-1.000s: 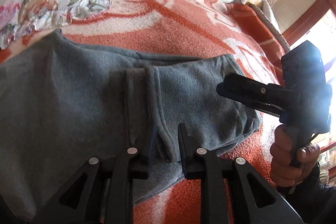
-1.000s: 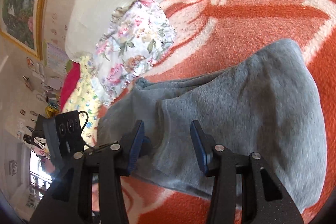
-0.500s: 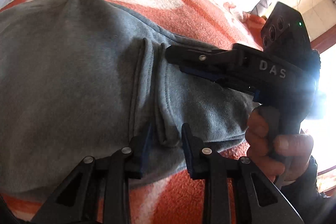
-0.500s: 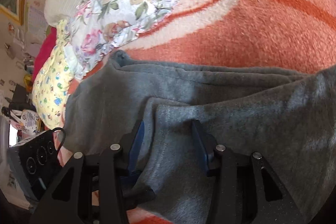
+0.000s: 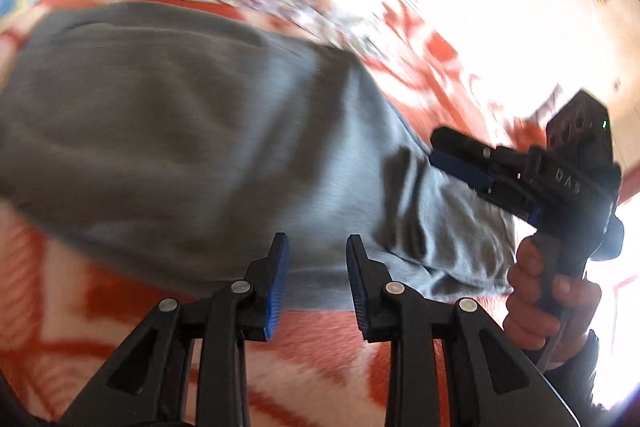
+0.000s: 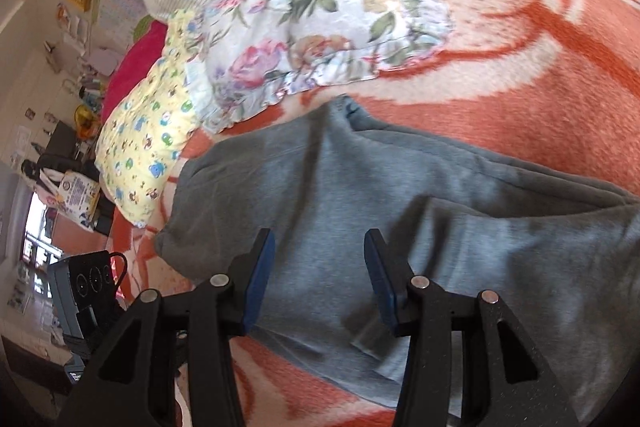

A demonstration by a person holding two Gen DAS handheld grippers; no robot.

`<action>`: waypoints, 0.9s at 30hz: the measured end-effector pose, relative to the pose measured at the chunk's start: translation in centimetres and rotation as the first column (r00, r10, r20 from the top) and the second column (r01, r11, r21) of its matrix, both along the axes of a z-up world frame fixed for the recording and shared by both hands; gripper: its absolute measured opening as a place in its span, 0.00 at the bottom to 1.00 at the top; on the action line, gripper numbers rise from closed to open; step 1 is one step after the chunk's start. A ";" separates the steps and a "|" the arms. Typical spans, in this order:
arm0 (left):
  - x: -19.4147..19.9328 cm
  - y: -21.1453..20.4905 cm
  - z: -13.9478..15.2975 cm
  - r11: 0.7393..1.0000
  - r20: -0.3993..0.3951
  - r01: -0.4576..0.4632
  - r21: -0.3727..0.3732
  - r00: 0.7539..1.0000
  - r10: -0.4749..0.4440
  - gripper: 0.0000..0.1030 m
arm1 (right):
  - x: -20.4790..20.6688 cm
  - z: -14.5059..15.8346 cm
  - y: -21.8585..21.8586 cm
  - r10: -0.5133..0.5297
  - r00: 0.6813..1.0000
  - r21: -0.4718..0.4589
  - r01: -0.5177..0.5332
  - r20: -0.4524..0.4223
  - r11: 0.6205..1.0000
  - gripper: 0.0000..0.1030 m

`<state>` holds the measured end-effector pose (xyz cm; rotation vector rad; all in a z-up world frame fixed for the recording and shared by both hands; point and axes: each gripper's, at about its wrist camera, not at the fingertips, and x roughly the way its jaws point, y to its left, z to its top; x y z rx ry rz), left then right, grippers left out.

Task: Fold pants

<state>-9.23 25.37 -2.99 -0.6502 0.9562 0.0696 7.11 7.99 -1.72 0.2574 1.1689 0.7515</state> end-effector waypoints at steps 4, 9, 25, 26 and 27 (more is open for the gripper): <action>-3.9 2.6 0.6 0.988 0.038 -0.149 -0.030 0.988 0.151 0.29 | -0.2 0.2 3.5 0.084 0.996 -0.008 -0.084 0.003 0.996 0.47; -7.7 5.7 0.7 0.943 0.060 -0.329 -0.060 0.941 0.332 0.33 | -0.4 0.5 9.0 0.240 0.971 -0.048 -0.238 0.020 0.970 0.47; -11.7 14.1 -2.6 0.755 -0.020 -0.617 -0.223 0.777 0.630 0.42 | 2.2 0.9 24.6 0.527 0.843 -0.194 -0.502 0.108 0.843 0.48; -11.6 14.4 -2.8 0.740 -0.025 -0.630 -0.234 0.765 0.643 0.43 | 2.4 0.9 25.6 0.544 0.831 -0.205 -0.516 0.113 0.831 0.48; -11.7 14.8 -3.1 0.724 -0.030 -0.644 -0.250 0.752 0.659 0.44 | 2.5 0.8 26.6 0.561 0.820 -0.216 -0.530 0.117 0.820 0.48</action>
